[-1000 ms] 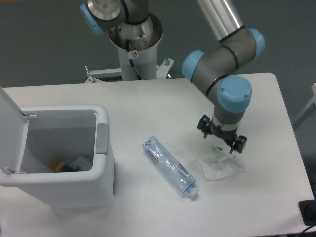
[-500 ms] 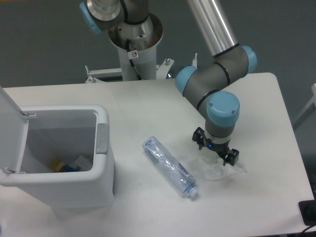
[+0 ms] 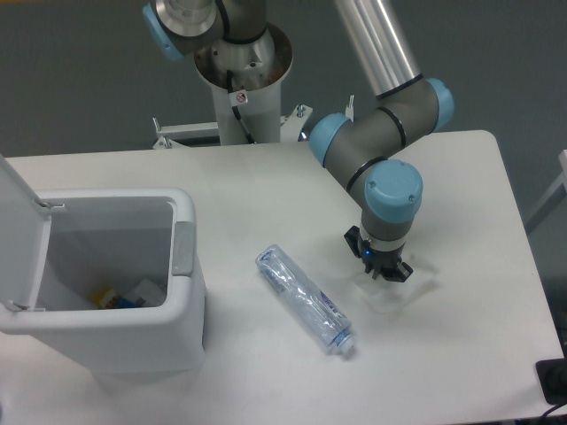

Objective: Place the trash in the trash can
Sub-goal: 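Lower the gripper onto the plastic wrapper and close on it, then lift the wrapper and carry it over the white trash bin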

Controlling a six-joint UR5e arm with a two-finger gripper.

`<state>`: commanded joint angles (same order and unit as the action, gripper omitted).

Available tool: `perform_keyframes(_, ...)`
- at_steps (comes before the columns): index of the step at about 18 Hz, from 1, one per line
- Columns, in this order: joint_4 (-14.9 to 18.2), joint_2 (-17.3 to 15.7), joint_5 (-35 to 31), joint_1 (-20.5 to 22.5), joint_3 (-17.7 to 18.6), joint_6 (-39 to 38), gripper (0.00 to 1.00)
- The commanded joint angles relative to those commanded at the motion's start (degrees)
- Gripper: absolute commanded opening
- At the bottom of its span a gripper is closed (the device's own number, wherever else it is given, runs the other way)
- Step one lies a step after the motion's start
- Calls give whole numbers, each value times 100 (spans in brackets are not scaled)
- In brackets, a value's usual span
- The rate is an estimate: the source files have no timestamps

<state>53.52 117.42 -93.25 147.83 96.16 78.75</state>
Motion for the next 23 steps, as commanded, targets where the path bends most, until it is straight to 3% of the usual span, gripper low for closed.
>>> perform_keyframes(17,79,-53,9,27,-70,0,0)
perform_keyframes(23,263,-123,105,9,-684,-843,0)
